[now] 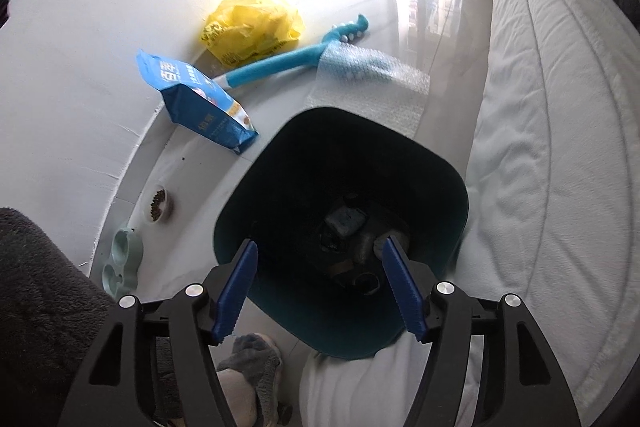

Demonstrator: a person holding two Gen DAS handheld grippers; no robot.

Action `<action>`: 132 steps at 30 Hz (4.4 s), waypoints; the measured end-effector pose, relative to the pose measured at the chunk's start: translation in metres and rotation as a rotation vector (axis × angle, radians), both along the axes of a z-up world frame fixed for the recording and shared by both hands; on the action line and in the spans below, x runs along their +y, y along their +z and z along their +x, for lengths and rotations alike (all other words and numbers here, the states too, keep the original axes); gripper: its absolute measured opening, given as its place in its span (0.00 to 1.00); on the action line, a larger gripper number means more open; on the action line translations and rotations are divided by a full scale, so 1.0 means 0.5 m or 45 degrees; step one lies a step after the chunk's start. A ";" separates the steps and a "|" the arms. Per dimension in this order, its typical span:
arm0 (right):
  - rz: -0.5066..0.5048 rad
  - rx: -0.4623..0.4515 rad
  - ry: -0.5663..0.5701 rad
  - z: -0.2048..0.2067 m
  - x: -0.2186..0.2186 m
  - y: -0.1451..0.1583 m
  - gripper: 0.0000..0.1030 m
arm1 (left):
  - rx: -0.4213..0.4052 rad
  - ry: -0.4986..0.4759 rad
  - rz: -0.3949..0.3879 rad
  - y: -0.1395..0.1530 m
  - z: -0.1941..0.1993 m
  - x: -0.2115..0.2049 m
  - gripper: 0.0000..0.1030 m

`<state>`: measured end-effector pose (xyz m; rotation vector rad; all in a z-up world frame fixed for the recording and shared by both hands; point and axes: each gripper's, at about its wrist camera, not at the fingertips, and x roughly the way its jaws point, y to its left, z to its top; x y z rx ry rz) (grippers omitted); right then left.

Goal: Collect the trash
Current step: 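Move both open tools back over the bed toward the remaining trash, then close the right tool on the second clear bubble-wrap roll, then close the left tool on the white sock ball while the right tool holds the bubble wrap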

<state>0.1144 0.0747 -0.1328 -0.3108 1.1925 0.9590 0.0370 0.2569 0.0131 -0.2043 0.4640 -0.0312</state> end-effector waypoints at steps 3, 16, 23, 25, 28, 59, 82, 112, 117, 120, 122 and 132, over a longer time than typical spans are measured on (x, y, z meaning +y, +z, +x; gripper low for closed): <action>0.076 -0.043 -0.001 -0.001 -0.019 0.039 0.66 | -0.048 -0.014 0.009 0.025 0.006 -0.028 0.87; 0.182 -0.271 -0.146 0.034 -0.156 0.155 0.69 | -0.087 -0.050 0.014 0.048 0.056 -0.126 0.89; 0.211 -0.315 -0.272 0.060 -0.263 0.187 0.72 | -0.086 -0.063 -0.031 0.049 0.088 -0.170 0.89; 0.218 -0.319 -0.301 0.064 -0.292 0.191 0.72 | -0.092 -0.058 -0.049 0.050 0.098 -0.185 0.89; 0.219 -0.333 -0.351 0.070 -0.338 0.195 0.72 | -0.097 -0.077 -0.088 0.055 0.109 -0.202 0.89; 0.173 -0.457 -0.884 0.177 -0.755 0.196 0.83 | 0.009 -0.420 0.089 -0.025 0.260 -0.518 0.92; 0.161 -0.454 -1.074 0.265 -0.879 0.131 0.83 | 0.076 -0.719 0.176 -0.101 0.376 -0.716 0.92; 0.044 -0.335 -1.072 0.380 -0.879 0.056 0.61 | 0.214 -0.847 0.204 -0.203 0.506 -0.805 0.92; 0.119 -0.343 -1.060 0.365 -0.891 0.071 0.60 | 0.235 -0.881 0.216 -0.216 0.518 -0.829 0.93; 0.154 -0.364 -1.049 0.356 -0.900 0.082 0.60 | 0.258 -0.901 0.246 -0.226 0.524 -0.848 0.93; 0.191 -0.374 -1.048 0.348 -0.913 0.091 0.60 | 0.279 -0.916 0.268 -0.234 0.527 -0.858 0.93; 0.351 -0.394 -1.010 0.326 -0.951 0.123 0.60 | 0.293 -0.939 0.353 -0.251 0.532 -0.910 0.93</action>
